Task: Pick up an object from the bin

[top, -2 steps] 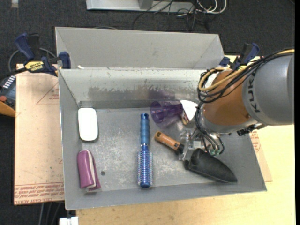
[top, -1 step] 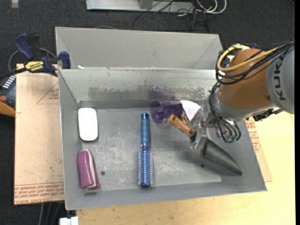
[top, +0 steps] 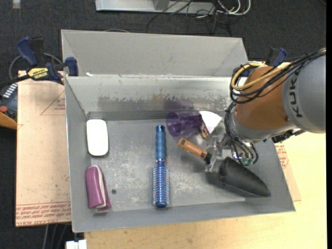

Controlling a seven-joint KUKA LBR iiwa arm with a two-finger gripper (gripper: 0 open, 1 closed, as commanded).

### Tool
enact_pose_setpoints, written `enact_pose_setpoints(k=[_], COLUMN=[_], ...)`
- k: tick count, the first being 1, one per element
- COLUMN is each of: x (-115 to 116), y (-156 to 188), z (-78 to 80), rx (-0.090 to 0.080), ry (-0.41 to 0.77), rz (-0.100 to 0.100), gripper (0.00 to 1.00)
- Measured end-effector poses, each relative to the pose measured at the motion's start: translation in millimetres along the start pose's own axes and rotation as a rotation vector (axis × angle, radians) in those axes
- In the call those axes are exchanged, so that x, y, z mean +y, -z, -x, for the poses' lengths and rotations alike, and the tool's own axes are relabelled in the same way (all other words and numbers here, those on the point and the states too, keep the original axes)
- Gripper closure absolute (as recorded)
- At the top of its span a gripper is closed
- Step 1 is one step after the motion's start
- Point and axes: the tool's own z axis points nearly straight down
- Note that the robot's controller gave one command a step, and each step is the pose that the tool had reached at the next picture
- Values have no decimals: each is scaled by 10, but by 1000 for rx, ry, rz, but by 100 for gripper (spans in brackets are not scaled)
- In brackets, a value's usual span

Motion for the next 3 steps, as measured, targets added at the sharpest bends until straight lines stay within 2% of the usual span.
enact_pose_setpoints(k=[1, 2, 3], x=[-47, -157, -154], y=[-219, -480, -472], z=[-60, -51, -49], rx=[-10, 0, -1], ry=[42, 19, 20], rz=[1, 2, 2], gripper=[100, 0, 100])
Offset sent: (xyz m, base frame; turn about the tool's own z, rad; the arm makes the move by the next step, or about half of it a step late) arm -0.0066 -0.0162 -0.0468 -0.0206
